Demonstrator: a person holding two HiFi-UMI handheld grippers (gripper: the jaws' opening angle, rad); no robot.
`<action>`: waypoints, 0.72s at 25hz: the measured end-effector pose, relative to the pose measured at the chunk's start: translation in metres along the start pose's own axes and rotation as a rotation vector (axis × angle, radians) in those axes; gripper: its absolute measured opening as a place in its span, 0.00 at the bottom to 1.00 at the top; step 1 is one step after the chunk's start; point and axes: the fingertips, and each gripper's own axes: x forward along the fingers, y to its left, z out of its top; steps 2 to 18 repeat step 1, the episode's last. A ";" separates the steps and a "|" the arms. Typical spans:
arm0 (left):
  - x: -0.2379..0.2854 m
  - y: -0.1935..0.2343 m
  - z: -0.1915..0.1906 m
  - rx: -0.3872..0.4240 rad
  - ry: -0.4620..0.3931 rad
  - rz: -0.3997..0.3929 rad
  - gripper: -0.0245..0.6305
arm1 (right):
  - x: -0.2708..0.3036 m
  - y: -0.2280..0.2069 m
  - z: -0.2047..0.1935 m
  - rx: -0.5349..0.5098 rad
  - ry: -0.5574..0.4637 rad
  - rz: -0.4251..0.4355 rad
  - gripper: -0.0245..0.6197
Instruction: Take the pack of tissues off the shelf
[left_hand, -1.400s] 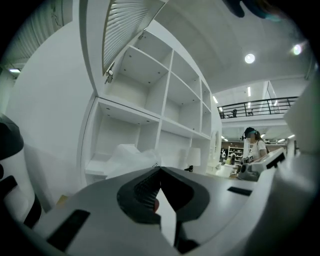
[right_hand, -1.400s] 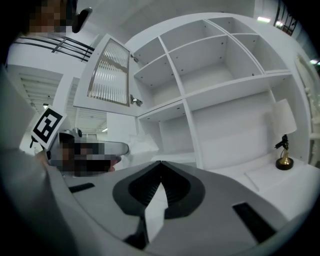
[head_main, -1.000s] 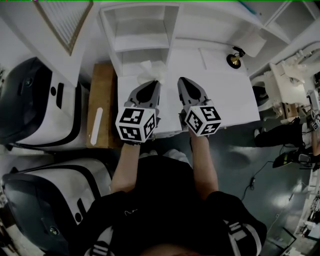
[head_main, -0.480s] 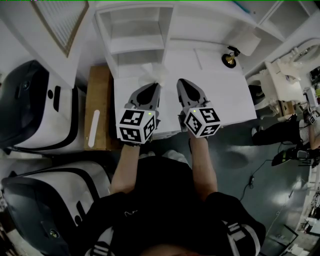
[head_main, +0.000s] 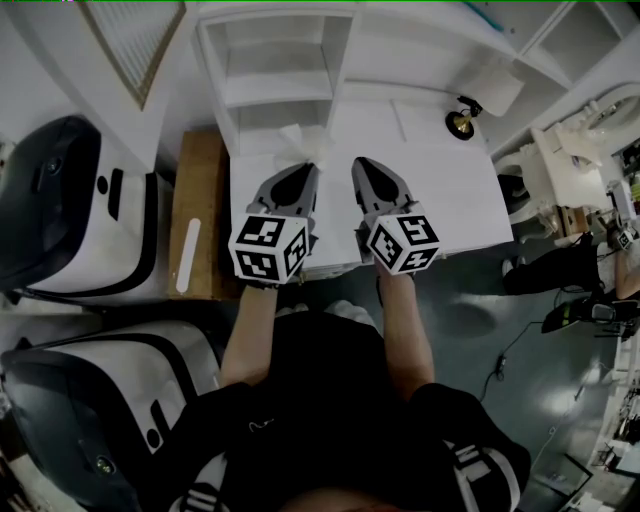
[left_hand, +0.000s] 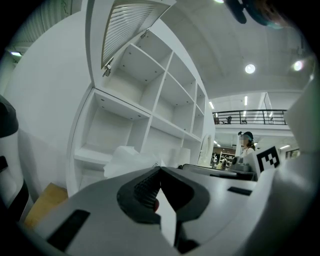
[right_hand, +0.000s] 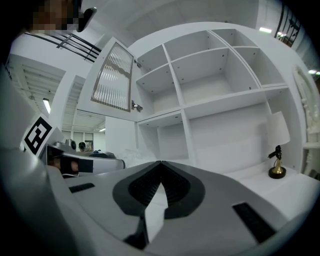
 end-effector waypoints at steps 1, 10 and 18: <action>0.000 0.000 0.000 0.000 0.000 0.001 0.06 | 0.000 0.000 0.001 -0.001 -0.002 0.002 0.07; 0.000 0.000 0.000 0.000 0.000 0.001 0.06 | 0.000 0.000 0.001 -0.001 -0.002 0.002 0.07; 0.000 0.000 0.000 0.000 0.000 0.001 0.06 | 0.000 0.000 0.001 -0.001 -0.002 0.002 0.07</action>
